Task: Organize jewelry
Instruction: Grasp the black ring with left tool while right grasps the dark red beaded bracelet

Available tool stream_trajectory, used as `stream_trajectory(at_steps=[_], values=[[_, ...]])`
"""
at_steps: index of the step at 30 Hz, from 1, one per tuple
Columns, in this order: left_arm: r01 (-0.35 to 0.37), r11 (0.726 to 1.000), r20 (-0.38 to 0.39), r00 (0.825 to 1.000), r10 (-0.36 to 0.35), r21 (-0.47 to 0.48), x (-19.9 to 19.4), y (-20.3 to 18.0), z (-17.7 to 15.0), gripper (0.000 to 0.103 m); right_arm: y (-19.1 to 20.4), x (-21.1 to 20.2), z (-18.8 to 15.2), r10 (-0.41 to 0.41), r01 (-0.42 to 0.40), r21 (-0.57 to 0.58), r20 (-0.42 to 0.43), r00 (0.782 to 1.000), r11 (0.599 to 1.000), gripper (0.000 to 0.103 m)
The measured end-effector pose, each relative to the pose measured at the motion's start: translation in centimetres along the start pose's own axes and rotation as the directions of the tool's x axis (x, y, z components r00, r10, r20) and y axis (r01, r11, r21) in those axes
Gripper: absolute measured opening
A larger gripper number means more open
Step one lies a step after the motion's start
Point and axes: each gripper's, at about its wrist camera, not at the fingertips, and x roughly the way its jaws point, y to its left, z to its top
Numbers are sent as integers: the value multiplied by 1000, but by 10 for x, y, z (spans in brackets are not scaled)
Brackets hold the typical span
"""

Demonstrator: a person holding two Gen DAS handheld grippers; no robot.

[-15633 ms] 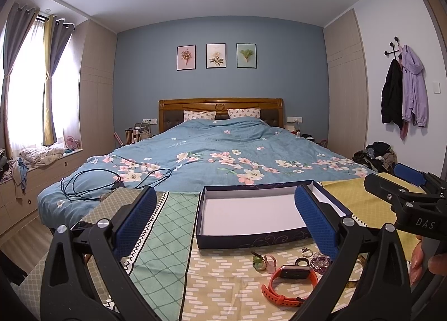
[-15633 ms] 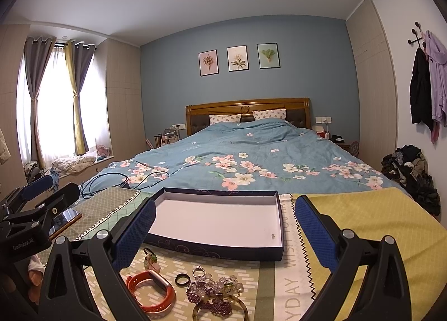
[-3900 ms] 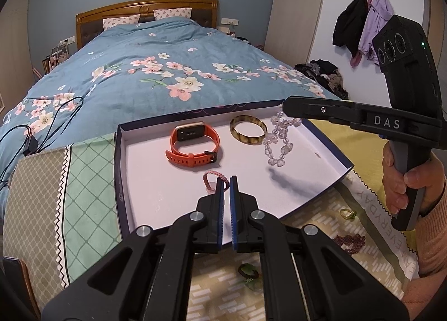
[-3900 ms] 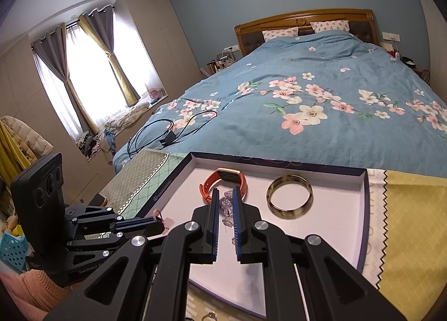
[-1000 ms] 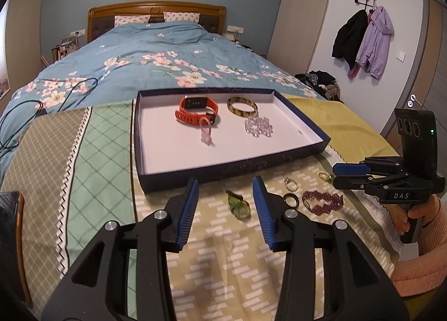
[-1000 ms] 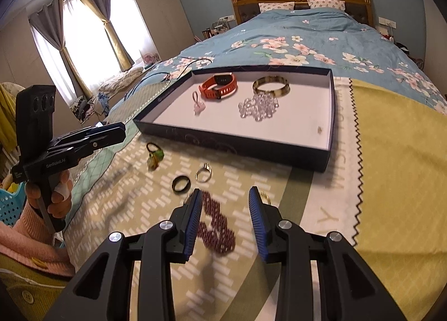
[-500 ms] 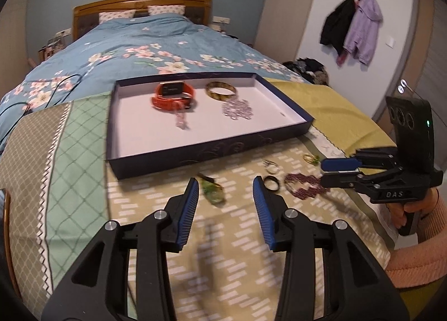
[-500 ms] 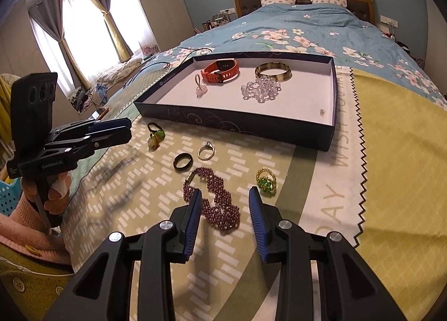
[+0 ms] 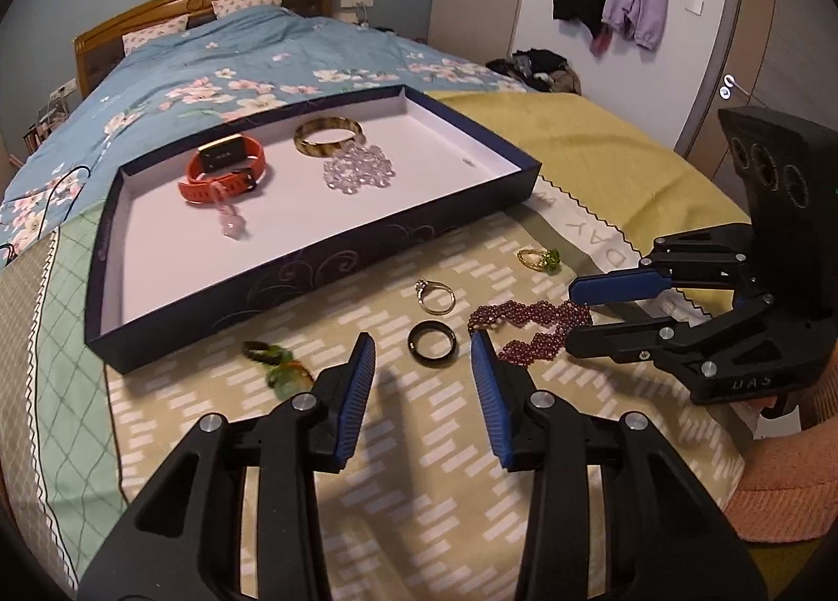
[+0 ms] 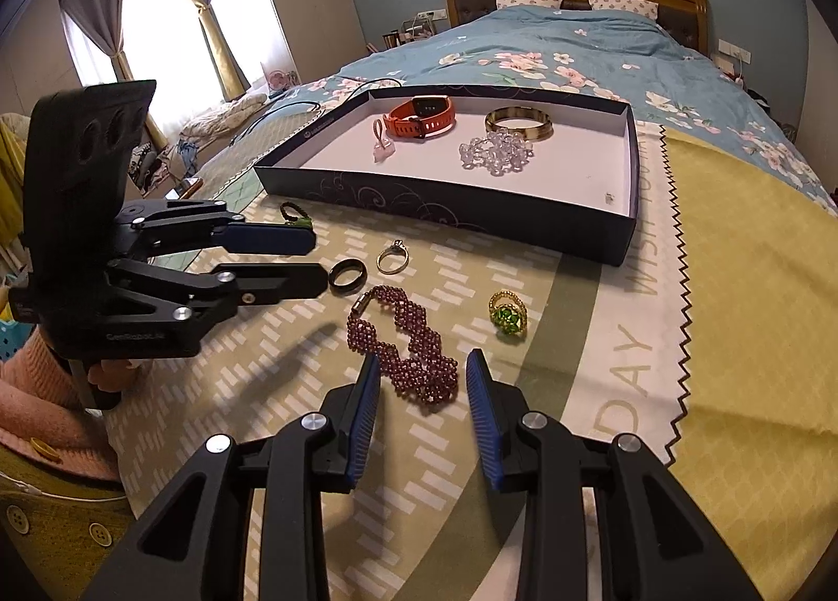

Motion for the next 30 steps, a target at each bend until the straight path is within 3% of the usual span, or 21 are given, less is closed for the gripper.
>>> stream_trajectory(at_steps=[7, 9, 11, 13, 30], values=[[-9, 1000, -57, 998, 10, 5, 17, -1, 3, 34, 1, -1, 0, 1, -1, 4, 5, 1000, 1000, 30], [-8, 1000, -58, 998, 8, 6, 17, 0, 4, 31, 1, -1, -1, -5, 5, 1, 5, 1000, 1000, 26], [-10, 1000, -61, 998, 11, 6, 18, 0, 4, 28, 1, -1, -1, -15, 15, -4, 3, 1000, 1000, 14], [-14, 1000, -62, 998, 15, 9, 19, 0, 5, 22, 0, -1, 0, -11, 11, -2, 1, 1000, 1000, 13], [-2, 998, 4, 1000, 2, -61, -8, 8, -2, 21, 1, -17, 20, 19, -21, 18, 90, 996, 1000, 11]])
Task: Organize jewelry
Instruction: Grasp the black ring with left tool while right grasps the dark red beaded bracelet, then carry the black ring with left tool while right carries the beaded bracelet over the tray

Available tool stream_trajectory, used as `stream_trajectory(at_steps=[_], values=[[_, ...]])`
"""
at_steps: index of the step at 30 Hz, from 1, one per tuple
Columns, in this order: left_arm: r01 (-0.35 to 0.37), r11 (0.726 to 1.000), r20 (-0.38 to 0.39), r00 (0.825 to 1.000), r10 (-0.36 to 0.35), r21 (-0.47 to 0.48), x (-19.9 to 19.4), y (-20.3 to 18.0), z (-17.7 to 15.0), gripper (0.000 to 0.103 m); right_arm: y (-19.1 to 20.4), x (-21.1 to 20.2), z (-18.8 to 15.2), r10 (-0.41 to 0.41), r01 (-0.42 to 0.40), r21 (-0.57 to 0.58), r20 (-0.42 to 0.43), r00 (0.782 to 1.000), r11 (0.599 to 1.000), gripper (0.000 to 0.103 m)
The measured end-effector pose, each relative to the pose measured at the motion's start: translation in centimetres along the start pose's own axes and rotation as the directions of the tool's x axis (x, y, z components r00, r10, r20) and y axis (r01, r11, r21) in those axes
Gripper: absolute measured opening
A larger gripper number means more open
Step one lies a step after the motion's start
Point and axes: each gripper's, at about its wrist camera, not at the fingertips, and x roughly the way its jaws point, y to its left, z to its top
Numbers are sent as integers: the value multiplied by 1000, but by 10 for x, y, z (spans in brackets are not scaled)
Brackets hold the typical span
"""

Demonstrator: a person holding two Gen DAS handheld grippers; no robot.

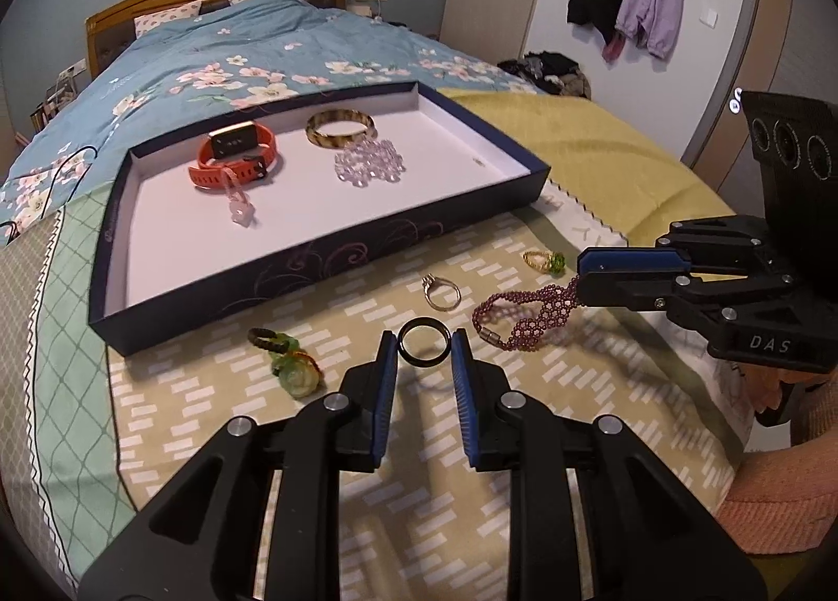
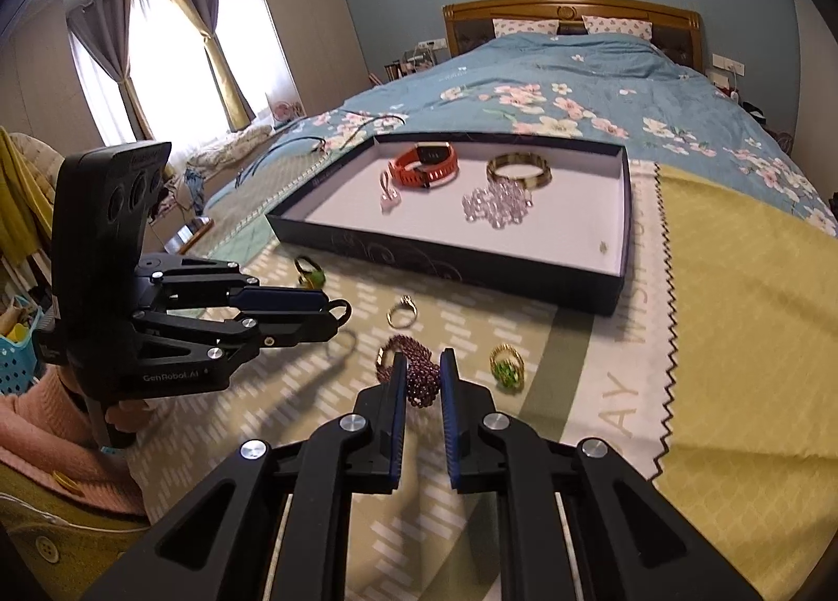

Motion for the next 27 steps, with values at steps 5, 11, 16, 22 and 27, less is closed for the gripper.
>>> stream_trajectory(at_steps=[5, 11, 16, 22, 27], values=[[-2, 1000, 39, 999, 3, -26, -15, 5, 0, 21, 3, -5, 10, 17, -16, -4, 32, 999, 1000, 11], [-3, 999, 70, 998, 6, -46, -27, 9, 1, 21, 5, -8, 19, 25, -24, -11, 62, 998, 1000, 11], [-11, 999, 84, 996, 15, -46, -33, 8, 0, 21, 6, -11, 23, 29, -29, -8, 83, 996, 1000, 11], [-16, 999, 100, 995, 21, -51, -40, 9, 2, 21, 7, -13, 31, 39, -38, -13, 100, 994, 999, 10], [-23, 998, 110, 993, 29, -56, -45, 10, 3, 21, 10, -14, 38, 41, -39, -27, 114, 993, 999, 10]])
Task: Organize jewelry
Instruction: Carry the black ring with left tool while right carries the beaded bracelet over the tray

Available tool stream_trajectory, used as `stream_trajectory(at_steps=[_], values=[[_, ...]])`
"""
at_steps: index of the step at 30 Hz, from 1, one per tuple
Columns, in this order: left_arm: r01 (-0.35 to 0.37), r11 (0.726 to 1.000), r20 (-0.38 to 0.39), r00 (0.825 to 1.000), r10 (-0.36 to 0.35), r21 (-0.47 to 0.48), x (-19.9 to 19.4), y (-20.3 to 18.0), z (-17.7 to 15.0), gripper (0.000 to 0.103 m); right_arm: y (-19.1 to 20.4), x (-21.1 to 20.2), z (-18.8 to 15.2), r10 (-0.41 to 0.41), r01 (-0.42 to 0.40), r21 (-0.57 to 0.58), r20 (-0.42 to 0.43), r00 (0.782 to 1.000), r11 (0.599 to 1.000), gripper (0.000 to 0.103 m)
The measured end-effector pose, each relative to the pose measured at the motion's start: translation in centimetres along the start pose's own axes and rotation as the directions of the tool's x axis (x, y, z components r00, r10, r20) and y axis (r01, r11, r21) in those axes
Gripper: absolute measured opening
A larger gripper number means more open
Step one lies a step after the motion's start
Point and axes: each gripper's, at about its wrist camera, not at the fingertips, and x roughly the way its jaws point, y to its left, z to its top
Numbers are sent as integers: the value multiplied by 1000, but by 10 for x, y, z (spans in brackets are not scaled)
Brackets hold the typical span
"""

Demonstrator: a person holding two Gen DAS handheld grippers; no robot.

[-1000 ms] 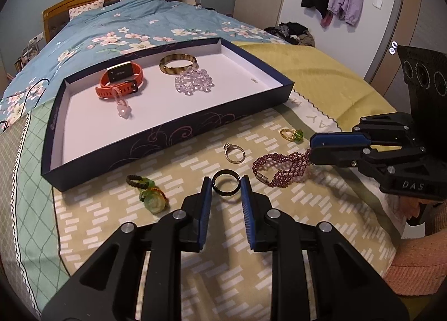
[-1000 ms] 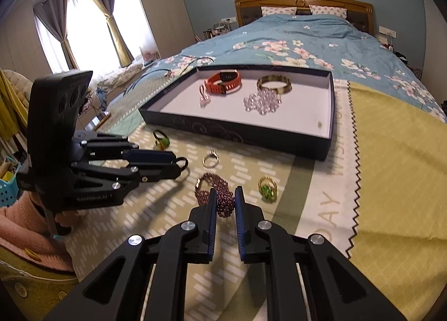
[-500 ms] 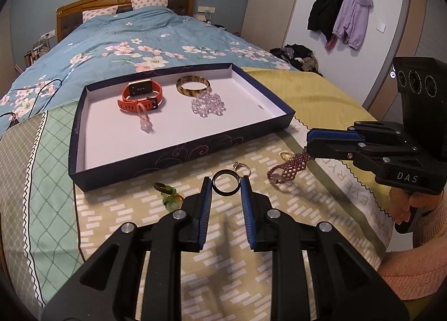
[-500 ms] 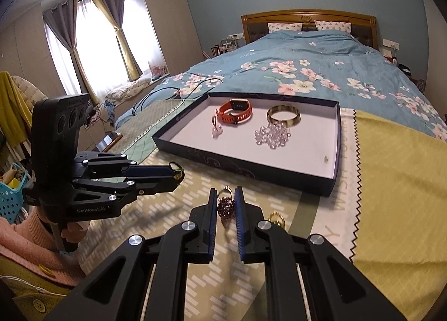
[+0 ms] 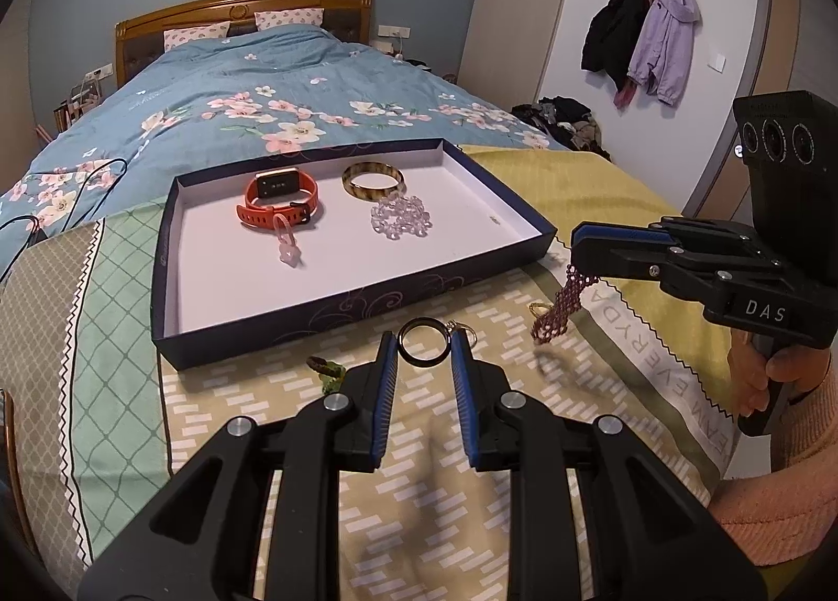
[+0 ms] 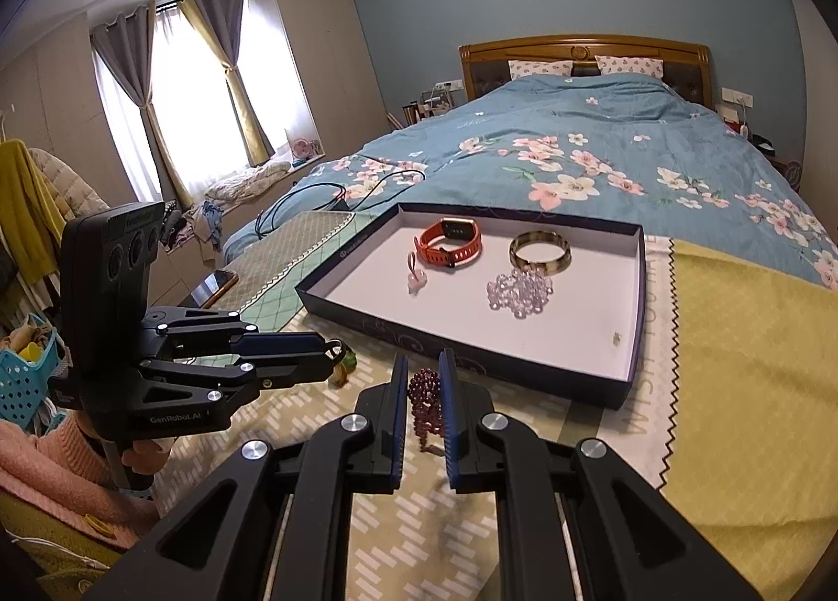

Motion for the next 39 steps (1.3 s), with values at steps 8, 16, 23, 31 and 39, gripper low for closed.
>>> stream_trajectory(at_steps=[8, 16, 23, 31, 39], values=[[-12, 1000, 16, 1000, 12, -6, -5, 3, 4, 21, 1, 2, 10, 0, 1, -15, 14, 1000, 1000, 10], [-27, 1000, 29, 999, 27, -11, -7, 9, 11, 21, 2, 5, 20, -2, 3, -31, 25, 1000, 1000, 10], [-41, 999, 42, 998, 41, -8, -7, 12, 18, 21, 2, 8, 31, -7, 9, -45, 43, 999, 999, 10], [-56, 998, 52, 997, 57, -8, -7, 16, 24, 21, 0, 12, 40, -6, 9, -52, 54, 999, 999, 10], [-69, 998, 54, 996, 70, -12, -3, 20, 29, 21, -1, 15, 43, -8, 11, -55, 54, 998, 998, 10]])
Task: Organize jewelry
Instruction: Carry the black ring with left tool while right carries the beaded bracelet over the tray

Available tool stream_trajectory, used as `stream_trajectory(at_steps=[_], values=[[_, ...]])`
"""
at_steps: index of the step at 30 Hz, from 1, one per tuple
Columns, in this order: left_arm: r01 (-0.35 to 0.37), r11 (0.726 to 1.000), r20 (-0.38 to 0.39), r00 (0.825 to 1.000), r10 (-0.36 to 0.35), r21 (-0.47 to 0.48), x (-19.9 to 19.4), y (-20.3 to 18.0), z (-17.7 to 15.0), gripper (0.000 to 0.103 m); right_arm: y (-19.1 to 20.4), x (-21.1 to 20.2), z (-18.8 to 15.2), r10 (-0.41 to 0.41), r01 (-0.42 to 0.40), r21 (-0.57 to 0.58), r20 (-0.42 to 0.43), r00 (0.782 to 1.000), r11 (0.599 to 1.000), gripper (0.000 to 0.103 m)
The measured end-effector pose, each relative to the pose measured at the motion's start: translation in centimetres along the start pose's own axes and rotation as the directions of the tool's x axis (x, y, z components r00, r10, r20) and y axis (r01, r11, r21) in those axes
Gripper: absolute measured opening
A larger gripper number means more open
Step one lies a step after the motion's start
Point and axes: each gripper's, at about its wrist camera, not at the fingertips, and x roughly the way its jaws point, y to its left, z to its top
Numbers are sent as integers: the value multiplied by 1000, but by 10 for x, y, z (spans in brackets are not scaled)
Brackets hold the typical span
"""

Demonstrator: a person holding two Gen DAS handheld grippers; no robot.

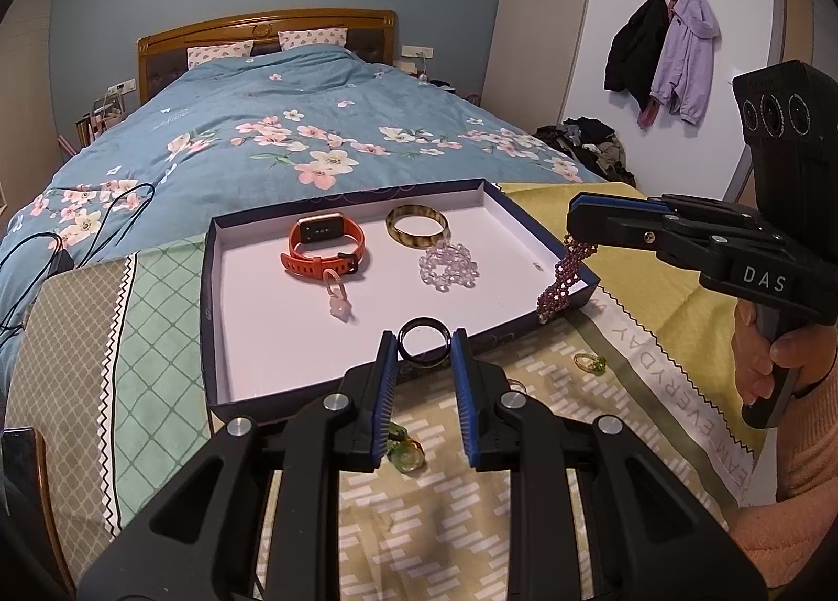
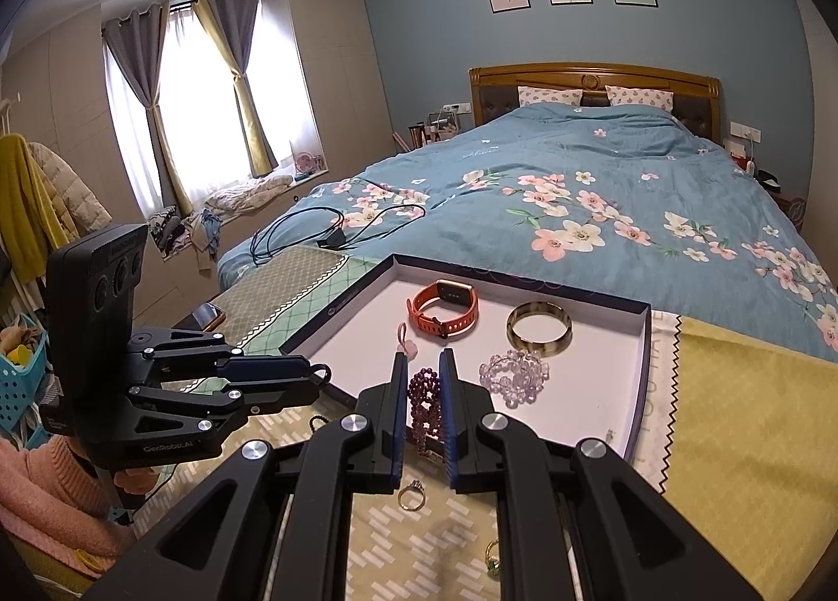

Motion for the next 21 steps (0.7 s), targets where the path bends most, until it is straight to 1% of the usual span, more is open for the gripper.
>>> stream_trajectory(at_steps=[9, 21], values=[[-10, 1000, -2, 1000, 10, -4, 7, 5, 6, 21, -8, 10, 12, 3, -3, 2, 2, 1000, 1000, 10], [-28, 1000, -12, 1000, 28, 0, 19, 9, 11, 21, -14, 27, 18, 15, -15, 25, -16, 1000, 1000, 10]])
